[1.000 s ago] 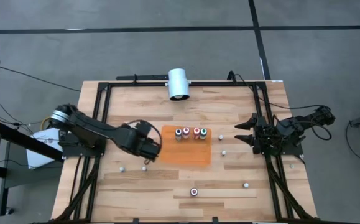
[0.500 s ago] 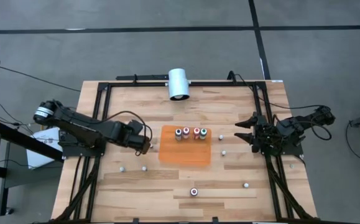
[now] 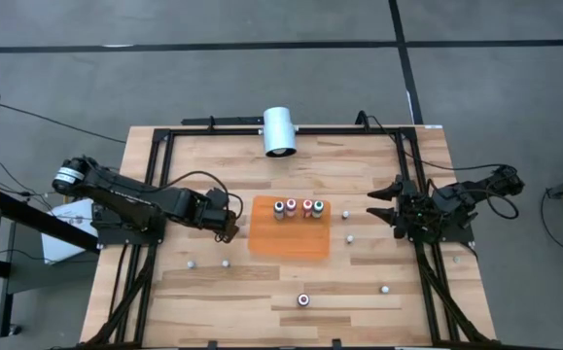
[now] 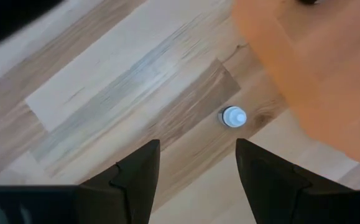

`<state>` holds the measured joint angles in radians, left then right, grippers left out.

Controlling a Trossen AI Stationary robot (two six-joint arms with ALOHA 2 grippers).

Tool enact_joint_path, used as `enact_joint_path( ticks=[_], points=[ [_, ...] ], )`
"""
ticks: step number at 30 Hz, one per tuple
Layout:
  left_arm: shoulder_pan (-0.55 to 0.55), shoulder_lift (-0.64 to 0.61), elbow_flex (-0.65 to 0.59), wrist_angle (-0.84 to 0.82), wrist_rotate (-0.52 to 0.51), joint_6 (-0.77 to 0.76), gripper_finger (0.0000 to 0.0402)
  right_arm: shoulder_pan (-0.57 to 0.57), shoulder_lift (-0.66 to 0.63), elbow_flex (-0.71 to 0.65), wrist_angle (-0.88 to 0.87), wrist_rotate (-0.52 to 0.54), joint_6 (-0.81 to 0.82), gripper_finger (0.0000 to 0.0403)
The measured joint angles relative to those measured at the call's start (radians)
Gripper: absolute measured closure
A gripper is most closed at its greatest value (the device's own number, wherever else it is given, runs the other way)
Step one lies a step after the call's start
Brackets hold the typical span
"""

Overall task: Pick & Place food coloring
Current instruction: Put the large red food coloring into the orange bin

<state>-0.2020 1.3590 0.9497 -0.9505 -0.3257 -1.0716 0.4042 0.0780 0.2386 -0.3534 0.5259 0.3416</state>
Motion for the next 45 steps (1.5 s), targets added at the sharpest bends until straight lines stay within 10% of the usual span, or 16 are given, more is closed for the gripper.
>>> enact_joint_path(
  ticks=[10, 21, 31, 45],
  points=[
    [-0.006, 0.0, 0.0, 0.033, -0.053, 0.049, 0.0198, 0.001, 0.0, 0.0, 0.051, -0.011, 0.048, 0.0163],
    [0.024, -0.049, -0.118, 0.432, -0.037, 0.298, 0.0198, 0.002, 0.122, 0.031, 0.188, -0.043, -0.129, 0.0163],
    [0.023, -0.369, -0.439, 0.768, -0.001, 0.316, 0.0198, 0.002, 0.379, 0.184, 0.183, -0.056, -0.204, 0.0163],
    [-0.052, -0.818, -0.628, 0.839, -0.039, 0.468, 0.0198, 0.022, 0.816, 0.43, 0.18, -0.116, -0.265, 0.0163]
  ],
)
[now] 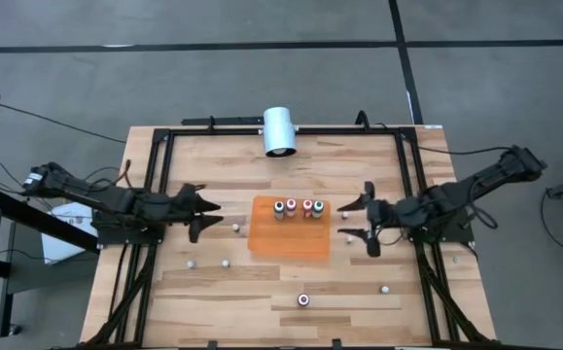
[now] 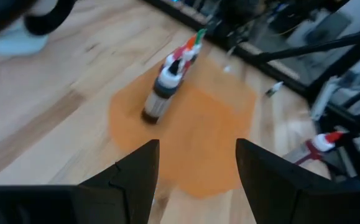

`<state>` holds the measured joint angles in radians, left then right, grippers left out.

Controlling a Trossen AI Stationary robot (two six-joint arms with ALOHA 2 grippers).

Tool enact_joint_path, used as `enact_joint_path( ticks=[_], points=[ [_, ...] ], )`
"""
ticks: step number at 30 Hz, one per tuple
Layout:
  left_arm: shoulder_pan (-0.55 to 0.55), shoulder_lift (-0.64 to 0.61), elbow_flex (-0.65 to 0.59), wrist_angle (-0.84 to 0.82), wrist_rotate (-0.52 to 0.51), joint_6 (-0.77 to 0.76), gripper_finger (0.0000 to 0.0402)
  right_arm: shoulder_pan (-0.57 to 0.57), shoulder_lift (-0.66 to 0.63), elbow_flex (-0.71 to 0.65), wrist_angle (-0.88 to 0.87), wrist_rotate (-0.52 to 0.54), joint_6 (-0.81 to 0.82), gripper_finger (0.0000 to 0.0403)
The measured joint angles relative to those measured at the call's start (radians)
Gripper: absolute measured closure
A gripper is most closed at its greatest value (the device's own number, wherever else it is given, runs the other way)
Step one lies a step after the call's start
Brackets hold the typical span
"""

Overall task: Pick & Place food coloring
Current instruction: Put the large red food coloring into the orange bin

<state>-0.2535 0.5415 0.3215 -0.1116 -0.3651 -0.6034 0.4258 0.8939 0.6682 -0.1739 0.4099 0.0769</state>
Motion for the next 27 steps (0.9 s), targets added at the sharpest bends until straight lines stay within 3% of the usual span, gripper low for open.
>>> enact_joint_path(
  ticks=[5, 17, 27],
  points=[
    [-0.065, -0.064, -0.054, 0.076, -0.017, 0.047, 0.0198, 0.027, 0.131, 0.072, 0.001, -0.018, -0.002, 0.0163],
    [-0.258, -0.071, -0.11, 0.194, -0.025, 0.088, 0.0198, 0.086, 0.36, 0.198, 0.003, -0.178, -0.007, 0.0163],
    [-0.423, -0.079, -0.11, 0.192, -0.133, 0.14, 0.0198, 0.158, 0.567, 0.313, 0.023, -0.179, 0.063, 0.0163]
  ],
)
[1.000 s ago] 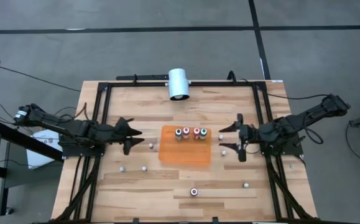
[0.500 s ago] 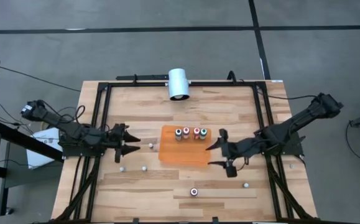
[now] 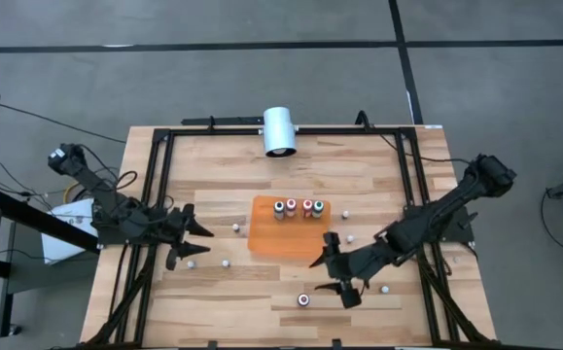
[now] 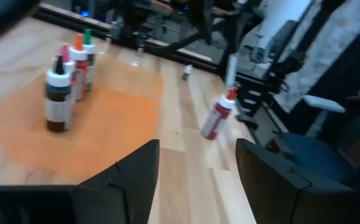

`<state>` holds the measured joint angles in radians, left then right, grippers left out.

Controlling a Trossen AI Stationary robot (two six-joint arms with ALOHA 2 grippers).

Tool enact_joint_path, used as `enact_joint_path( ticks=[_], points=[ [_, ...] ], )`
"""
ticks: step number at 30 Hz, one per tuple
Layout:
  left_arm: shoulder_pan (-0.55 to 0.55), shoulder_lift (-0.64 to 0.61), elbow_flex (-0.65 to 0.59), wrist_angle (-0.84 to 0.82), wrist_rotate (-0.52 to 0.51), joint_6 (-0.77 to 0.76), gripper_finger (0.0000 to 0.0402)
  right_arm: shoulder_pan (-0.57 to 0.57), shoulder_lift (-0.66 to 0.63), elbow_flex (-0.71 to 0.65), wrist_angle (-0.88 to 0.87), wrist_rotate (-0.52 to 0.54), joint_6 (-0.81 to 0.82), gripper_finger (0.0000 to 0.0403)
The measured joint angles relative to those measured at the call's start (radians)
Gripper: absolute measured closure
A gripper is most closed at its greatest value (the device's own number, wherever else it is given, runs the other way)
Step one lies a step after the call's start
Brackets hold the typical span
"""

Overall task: Pick & Place food coloring
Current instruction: Put the large red food coloring into the orange bin

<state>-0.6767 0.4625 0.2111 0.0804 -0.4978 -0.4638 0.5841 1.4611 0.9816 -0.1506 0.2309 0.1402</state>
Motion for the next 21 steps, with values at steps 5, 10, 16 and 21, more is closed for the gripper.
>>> enact_joint_path(
  ticks=[5, 10, 16, 21],
  points=[
    [-0.068, -0.009, 0.0, 0.001, -0.007, 0.001, 0.0198, 0.031, 0.088, 0.063, 0.025, -0.002, 0.068, 0.0163],
    [-0.122, -0.022, 0.0, 0.0, -0.008, 0.001, 0.0198, 0.064, 0.14, 0.082, 0.025, -0.006, 0.15, 0.0163],
    [-0.165, -0.026, 0.0, 0.0, -0.039, -0.003, 0.0198, 0.083, 0.182, 0.081, 0.019, -0.009, 0.232, 0.0163],
    [-0.178, -0.027, 0.0, 0.001, -0.061, -0.007, 0.0198, 0.072, 0.233, 0.081, 0.009, -0.017, 0.281, 0.0163]
  ],
)
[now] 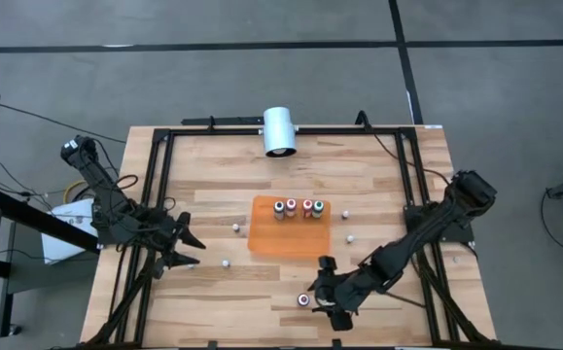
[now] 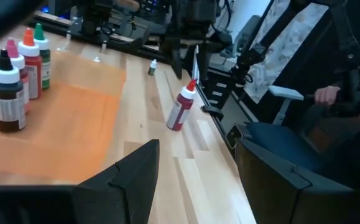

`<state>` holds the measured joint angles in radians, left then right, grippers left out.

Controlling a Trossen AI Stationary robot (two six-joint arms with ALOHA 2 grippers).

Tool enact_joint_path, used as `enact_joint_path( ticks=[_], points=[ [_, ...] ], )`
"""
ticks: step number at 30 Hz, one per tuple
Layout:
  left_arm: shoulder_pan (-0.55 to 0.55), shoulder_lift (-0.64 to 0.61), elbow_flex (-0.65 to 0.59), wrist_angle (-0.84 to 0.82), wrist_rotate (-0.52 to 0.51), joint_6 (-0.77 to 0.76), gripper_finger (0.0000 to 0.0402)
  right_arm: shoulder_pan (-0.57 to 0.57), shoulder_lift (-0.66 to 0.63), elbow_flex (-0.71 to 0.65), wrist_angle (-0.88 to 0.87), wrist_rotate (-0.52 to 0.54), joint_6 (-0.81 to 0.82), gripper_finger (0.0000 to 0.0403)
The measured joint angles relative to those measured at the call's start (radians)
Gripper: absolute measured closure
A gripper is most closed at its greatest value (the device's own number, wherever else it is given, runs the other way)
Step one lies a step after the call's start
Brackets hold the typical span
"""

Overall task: Pick & Place food coloring
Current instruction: Put the large red food coloring into the orange bin

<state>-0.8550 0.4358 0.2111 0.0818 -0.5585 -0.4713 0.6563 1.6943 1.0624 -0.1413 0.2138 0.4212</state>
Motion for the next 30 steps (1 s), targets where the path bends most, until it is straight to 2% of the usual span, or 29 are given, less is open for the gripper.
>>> enact_joint_path(
  ticks=[21, 30],
  points=[
    [0.0, 0.0, 0.0, 0.007, -0.003, 0.005, 0.0198, -0.036, 0.031, -0.001, -0.031, -0.007, 0.04, 0.0163],
    [0.0, 0.0, 0.0, 0.006, 0.019, 0.007, 0.0198, -0.029, 0.171, -0.002, 0.078, -0.087, 0.104, 0.0163]
  ],
)
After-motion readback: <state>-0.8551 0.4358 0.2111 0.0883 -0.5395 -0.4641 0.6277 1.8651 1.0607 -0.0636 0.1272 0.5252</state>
